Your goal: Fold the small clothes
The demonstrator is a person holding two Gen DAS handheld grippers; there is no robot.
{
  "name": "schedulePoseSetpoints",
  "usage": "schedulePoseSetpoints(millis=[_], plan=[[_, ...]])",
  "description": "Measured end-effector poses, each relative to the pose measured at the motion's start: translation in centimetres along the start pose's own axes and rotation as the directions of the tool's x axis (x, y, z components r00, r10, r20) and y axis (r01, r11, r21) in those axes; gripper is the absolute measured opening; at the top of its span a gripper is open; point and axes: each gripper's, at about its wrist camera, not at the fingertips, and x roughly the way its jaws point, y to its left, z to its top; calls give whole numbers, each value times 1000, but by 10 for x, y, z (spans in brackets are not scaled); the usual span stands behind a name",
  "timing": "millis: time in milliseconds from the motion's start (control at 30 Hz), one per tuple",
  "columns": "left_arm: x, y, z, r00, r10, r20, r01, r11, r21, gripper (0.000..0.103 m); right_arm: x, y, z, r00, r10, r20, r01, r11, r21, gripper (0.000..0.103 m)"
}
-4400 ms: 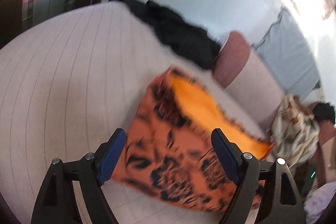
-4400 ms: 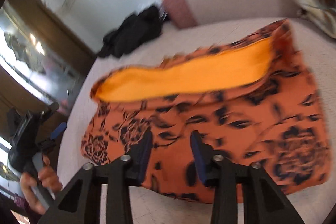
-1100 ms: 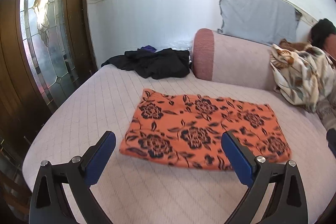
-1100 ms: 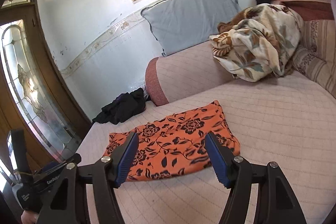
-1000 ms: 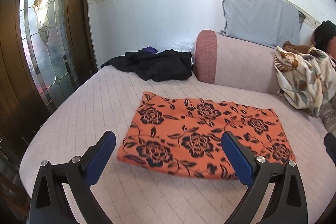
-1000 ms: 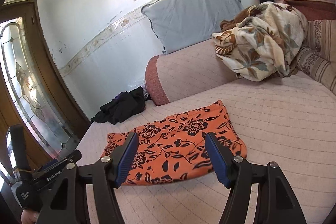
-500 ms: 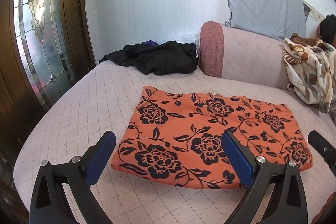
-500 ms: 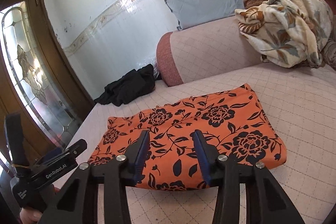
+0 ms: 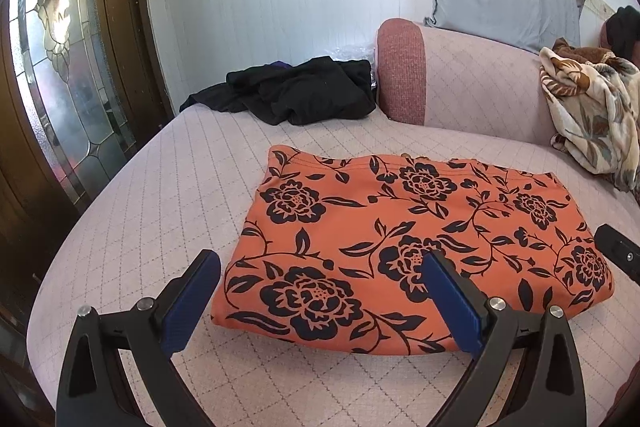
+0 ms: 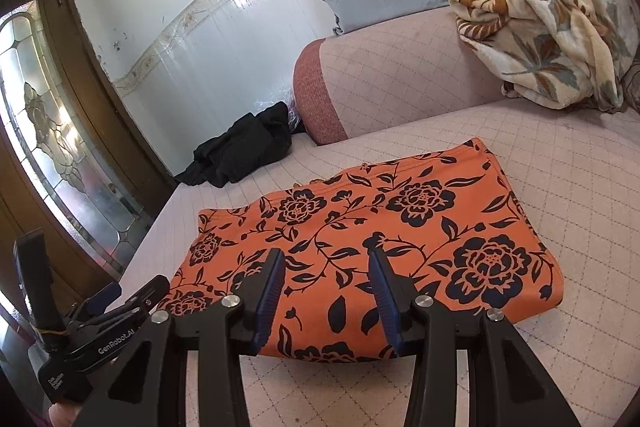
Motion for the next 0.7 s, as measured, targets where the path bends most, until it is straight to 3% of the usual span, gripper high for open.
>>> schedulePoseSetpoints(millis=[333,700], plan=[[9,-4,-3,1000,8,-24,-8,1000,17,100,26,-21,-3,996,-18,-82,23,998,63,46],[13,-3,-5,999,16,-32,-16,1000,21,100,29,-23,-3,996,-29,-80,34,998,60,46]])
